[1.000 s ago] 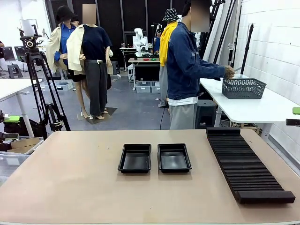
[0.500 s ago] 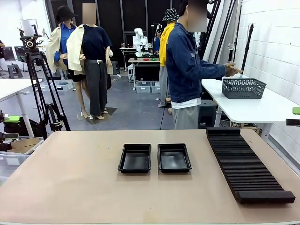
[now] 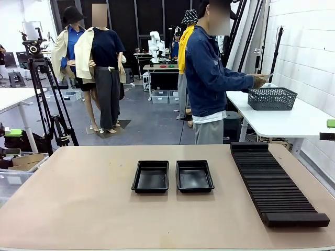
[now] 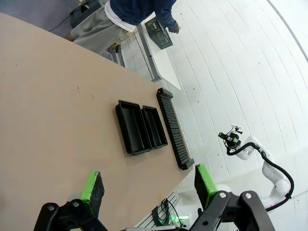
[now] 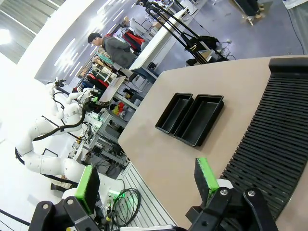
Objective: Inspect and transfer BCBs to ESD trays.
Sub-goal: Pick up the Blank PCB from the PCB Rack and place it in the left ESD tray.
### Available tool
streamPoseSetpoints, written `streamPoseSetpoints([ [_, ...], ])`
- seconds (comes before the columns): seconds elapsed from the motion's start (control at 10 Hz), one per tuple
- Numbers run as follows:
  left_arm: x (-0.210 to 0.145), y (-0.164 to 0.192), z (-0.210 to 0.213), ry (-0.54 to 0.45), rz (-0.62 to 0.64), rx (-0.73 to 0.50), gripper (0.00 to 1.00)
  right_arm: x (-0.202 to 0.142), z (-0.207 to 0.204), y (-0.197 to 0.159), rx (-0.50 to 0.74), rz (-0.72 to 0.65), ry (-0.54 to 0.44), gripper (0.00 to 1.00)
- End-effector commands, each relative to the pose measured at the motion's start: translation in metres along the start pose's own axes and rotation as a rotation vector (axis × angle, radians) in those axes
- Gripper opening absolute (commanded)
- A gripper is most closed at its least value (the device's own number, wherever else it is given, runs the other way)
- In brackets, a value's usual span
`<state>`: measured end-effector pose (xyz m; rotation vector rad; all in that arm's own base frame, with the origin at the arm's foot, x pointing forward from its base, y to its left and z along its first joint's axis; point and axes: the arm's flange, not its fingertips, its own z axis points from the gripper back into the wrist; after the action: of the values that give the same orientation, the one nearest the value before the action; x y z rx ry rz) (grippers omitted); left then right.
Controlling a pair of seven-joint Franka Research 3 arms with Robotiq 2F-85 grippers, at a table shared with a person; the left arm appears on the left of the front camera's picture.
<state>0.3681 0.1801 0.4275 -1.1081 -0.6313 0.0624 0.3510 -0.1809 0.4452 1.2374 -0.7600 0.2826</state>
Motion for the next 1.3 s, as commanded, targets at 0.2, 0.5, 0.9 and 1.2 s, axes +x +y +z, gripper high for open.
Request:
streamPoseSetpoints([
  [0.2,0.0002,-0.0007,0.0010,-0.009,0.006,-0.016,1.00,-0.0025,0.0014,-0.0004,0.008,-0.005,0.009,1.00],
  [0.5,0.0002,-0.0007,0.0010,-0.009,0.006,-0.016,1.00,-0.0025,0.0014,-0.0004,0.008,-0.005,0.009,1.00],
  [0.9,0.0002,-0.0007,0.0010,-0.009,0.006,-0.016,1.00,-0.0025,0.0014,-0.0004,0.008,-0.005,0.009,1.00],
  [1.2,0.0002,-0.0007,0.0010,-0.009,0.006,-0.016,1.00,-0.0025,0.0014,-0.0004,0.008,-0.005,0.009,1.00],
])
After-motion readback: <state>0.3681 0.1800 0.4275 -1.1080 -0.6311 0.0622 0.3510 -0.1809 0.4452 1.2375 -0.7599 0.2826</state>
